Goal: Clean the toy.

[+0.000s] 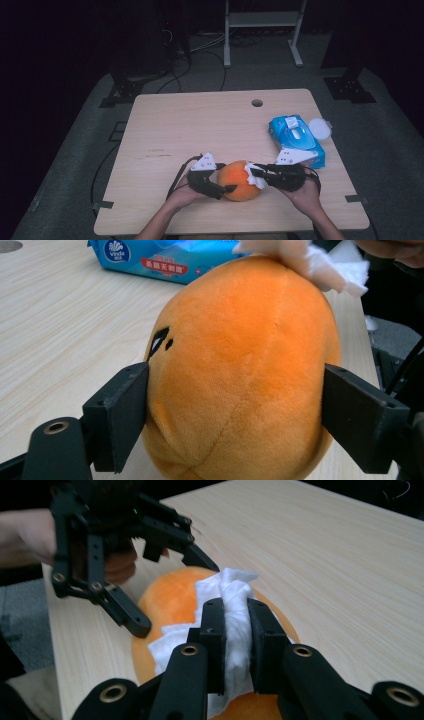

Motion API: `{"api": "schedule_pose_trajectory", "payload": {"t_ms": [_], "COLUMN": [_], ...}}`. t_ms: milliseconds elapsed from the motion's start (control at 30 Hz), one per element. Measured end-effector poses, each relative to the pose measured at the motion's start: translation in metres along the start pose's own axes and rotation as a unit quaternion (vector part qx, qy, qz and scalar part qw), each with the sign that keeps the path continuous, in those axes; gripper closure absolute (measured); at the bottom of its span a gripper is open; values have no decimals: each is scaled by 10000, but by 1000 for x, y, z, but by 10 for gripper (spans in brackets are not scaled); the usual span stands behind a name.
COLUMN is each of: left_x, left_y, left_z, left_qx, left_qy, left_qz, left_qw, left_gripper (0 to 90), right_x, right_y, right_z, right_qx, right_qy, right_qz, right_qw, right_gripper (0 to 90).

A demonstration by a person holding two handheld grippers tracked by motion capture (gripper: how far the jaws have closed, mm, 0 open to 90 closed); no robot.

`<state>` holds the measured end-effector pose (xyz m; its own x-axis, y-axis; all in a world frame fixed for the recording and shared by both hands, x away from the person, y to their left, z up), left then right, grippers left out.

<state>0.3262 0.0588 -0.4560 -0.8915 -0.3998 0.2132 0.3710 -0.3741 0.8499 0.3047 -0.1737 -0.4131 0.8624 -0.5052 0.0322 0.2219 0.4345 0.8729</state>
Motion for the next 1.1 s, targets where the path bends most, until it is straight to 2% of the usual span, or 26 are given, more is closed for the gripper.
{"api": "schedule_pose_trajectory", "payload": {"t_ms": [133, 200, 333, 400, 433, 500, 567, 733, 800, 867, 900, 967, 1000, 1100], "left_x": [-1, 0, 5, 7, 7, 6, 3, 1, 3, 4, 5, 7, 9, 16], "left_y": [1, 2, 3, 3, 3, 3, 3, -5, -6, -3, -1, 3, 5, 14], "left_z": [0, -1, -3, -2, -2, 1, 2, -9, -10, -9, -7, -6, -5, -1], "left_qx": [40, 37, 36, 29, 30, 171, 315, 133, 134, 172, 208, 265, 325, 418], "left_qy": [-17, 1, 40, 11, -36, -226, -349, -466, -437, -352, -273, -277, -275, -246], "left_qz": [68, 59, -29, -140, -181, -192, -89, -18, -68, 3, -50, -42, -54, -138], "left_qw": [10000, 10000, 10000, 9999, 9998, 9994, 9989, 9988, 9989, 9992, 9994, 9993, 9991, 9987], "left_gripper": [191, 192, 201, 196, 186, 147, 119, 76, 110, 191, 229, 288, 311, 323], "right_x": [13, 14, 3, -2, -4, -2, 0, 8, 12, 13, 12, 8, 5, 0], "right_y": [-10, -10, 3, 7, 6, 1, -3, -10, -11, -10, -8, -1, 2, 9], "right_z": [5, 10, 9, 4, 1, -2, 0, 7, 8, 8, 9, 10, 11, 11], "right_qx": [-92, -75, 194, 133, 44, 6, -8, 34, 49, 68, 88, 146, 223, 351], "right_qy": [-193, -275, 16, 78, 35, 83, 61, 69, 56, 11, 3, -26, 38, 128], "right_qz": [-199, -256, -216, -56, 31, -44, -76, -265, -338, -415, -407, -297, -286, -219], "right_qw": [9996, 9993, 9996, 9999, 10000, 10000, 10000, 9996, 9994, 9991, 9991, 9994, 9993, 9991], "right_gripper": [779, 781, 779, 779, 779, 779, 779, 775, 774, 777, 779, 783, 783, 783]}}
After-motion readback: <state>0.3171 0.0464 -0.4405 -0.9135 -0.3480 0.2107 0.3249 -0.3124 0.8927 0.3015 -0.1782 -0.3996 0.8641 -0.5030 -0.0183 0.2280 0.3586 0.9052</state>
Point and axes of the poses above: each handheld gripper's, and its own axes: z roughly backward along the jaws, y roughly out of its top, x roughly to its right, the point moved 3 cm from there along -z, roughly forward along the jaws, and after that the axes turned 7 degrees about z, right-handed, at the moved point
